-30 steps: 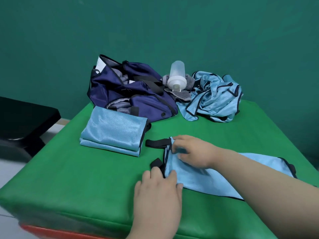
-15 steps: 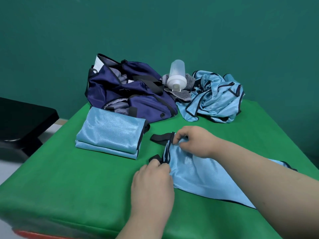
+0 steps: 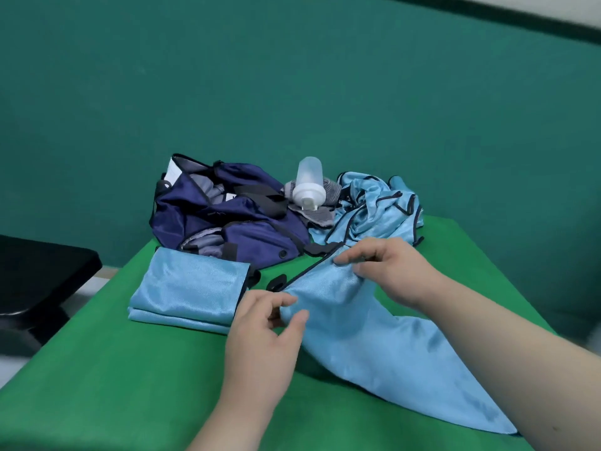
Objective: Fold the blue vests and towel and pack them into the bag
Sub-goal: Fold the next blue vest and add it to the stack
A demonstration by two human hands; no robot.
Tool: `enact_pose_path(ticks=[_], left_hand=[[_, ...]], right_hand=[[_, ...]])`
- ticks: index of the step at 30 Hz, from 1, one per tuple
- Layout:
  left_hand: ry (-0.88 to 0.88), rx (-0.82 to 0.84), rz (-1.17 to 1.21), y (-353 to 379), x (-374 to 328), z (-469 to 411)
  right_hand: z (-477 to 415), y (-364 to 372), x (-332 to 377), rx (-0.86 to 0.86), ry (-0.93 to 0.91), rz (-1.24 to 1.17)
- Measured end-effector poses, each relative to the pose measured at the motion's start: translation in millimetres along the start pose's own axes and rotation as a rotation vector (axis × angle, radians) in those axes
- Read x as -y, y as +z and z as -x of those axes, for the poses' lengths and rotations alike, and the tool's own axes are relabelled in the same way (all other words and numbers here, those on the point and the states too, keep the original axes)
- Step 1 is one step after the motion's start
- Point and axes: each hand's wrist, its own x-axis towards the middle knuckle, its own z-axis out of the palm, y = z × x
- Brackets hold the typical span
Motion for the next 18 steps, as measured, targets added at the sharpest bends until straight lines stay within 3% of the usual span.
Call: enact_pose_path(ticks=[5, 11, 18], left_hand=[[0.076, 0.013, 0.004, 10, -25, -26], [0.172, 0.154, 0.018, 30, -65, -96], [0.355, 0.208, -0.13, 70, -144, -193]], right_hand=[[11, -32, 18, -0.099, -0.052, -0.013], [0, -77, 31, -0.269, -0.037, -0.073], [-50, -147, 61, -0.434, 0.003, -0.101]])
